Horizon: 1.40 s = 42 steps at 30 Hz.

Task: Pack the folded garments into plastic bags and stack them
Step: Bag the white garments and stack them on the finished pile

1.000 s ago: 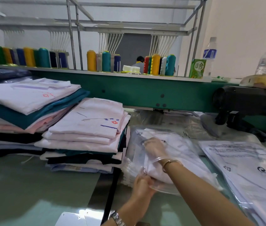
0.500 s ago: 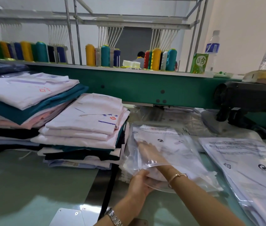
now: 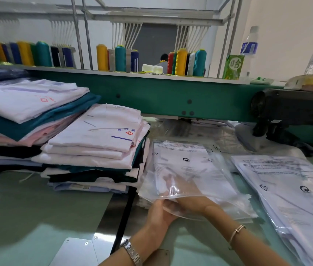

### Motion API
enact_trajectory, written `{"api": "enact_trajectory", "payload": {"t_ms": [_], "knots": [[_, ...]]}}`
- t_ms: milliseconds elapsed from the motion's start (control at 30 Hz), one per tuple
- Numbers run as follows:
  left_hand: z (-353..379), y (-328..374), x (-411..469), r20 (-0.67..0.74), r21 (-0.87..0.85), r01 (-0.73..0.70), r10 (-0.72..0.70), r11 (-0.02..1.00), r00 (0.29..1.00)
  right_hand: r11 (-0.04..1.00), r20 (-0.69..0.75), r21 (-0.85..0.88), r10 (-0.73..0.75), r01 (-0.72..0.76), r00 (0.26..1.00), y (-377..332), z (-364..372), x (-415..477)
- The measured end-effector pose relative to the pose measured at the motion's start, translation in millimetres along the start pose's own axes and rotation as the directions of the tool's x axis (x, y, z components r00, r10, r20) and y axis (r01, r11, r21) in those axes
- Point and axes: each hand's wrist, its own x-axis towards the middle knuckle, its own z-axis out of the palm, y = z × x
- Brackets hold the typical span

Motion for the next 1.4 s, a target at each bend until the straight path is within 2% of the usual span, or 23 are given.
{"api": "enact_trajectory", "payload": {"t_ms": [33, 100, 200, 333, 367, 533, 633, 733, 833, 867, 933, 967, 1033, 1100, 1167, 1267, 1333, 1400], "knots": [[0, 0, 1, 0.008, -0.004, 0.002, -0.002, 1.000, 1.000, 0.991, -0.005, 0.122, 0.051, -0.050, 0.999, -2, -1, 5], [1, 0, 1, 0.009, -0.017, 0.000, 0.000, 1.000, 1.000, 0.978, -0.033, 0.205, 0.051, -0.043, 0.998, -5, -7, 10], [3, 3, 1, -0.009, -0.032, 0.035, -0.035, 0.999, 0.999, 0.984, -0.033, 0.175, 0.013, -0.007, 0.999, -10, -12, 10], [4, 11, 2, 0.036, -0.024, 0.040, -0.039, 0.999, 0.999, 1.000, -0.070, -0.009, -0.008, 0.007, 0.998, -12, -10, 13], [5, 14, 2, 0.056, -0.022, 0.042, -0.041, 0.999, 0.998, 1.000, -0.082, -0.011, 0.009, -0.009, 0.997, -12, -9, 14], [13, 27, 6, 0.126, 0.019, 0.081, -0.083, 0.997, 0.989, 0.958, -0.211, 0.239, 0.210, -0.158, 0.955, -8, -13, 16], [12, 32, 6, 0.176, 0.012, 0.094, -0.095, 0.995, 0.980, 0.904, -0.184, 0.371, 0.295, -0.212, 0.938, -5, -13, 20], [9, 33, 1, 0.208, 0.147, 0.065, -0.096, 0.987, 0.973, 0.906, -0.105, 0.383, 0.233, -0.177, 0.967, -4, -7, 19], [-3, 34, -3, 0.073, 0.308, 0.031, -0.056, 0.951, 0.996, 0.974, -0.062, 0.198, 0.124, -0.110, 0.990, -2, -6, 13], [-9, 37, -8, 0.026, 0.395, 0.003, -0.015, 0.919, 1.000, 0.979, -0.044, 0.186, 0.093, -0.083, 0.995, -2, -8, 10], [-24, 44, -17, -0.050, 0.567, -0.075, 0.125, 0.820, 0.991, 0.960, -0.010, 0.269, 0.082, -0.076, 0.997, 1, -14, -1], [-33, 47, -21, -0.056, 0.661, -0.141, 0.236, 0.737, 0.970, 0.957, 0.020, 0.283, 0.067, -0.070, 0.998, 2, -19, -9], [-45, 53, -31, 0.059, 0.837, -0.279, 0.428, 0.471, 0.902, 0.978, 0.107, 0.208, -0.019, -0.004, 0.994, 4, -30, -27], [-48, 55, -41, 0.188, 0.931, -0.319, 0.518, 0.177, 0.835, 0.980, 0.193, 0.156, -0.153, 0.123, 0.969, 0, -42, -43], [-48, 59, -49, 0.218, 0.969, -0.245, 0.524, -0.018, 0.823, 0.966, 0.290, 0.160, -0.242, 0.202, 0.926, -9, -60, -54], [-44, 58, -57, 0.217, 0.974, -0.157, 0.455, -0.166, 0.864, 0.969, 0.505, 0.153, -0.246, 0.194, 0.827, -14, -89, -63], [-42, 62, -61, 0.184, 0.963, -0.091, 0.368, -0.255, 0.911, 0.951, 0.639, 0.259, -0.299, 0.168, 0.709, -13, -107, -61], [-39, 72, -61, 0.116, 0.936, -0.019, 0.257, -0.351, 0.959, 0.884, 0.664, 0.438, -0.440, 0.162, 0.605, -7, -120, -52]]}}
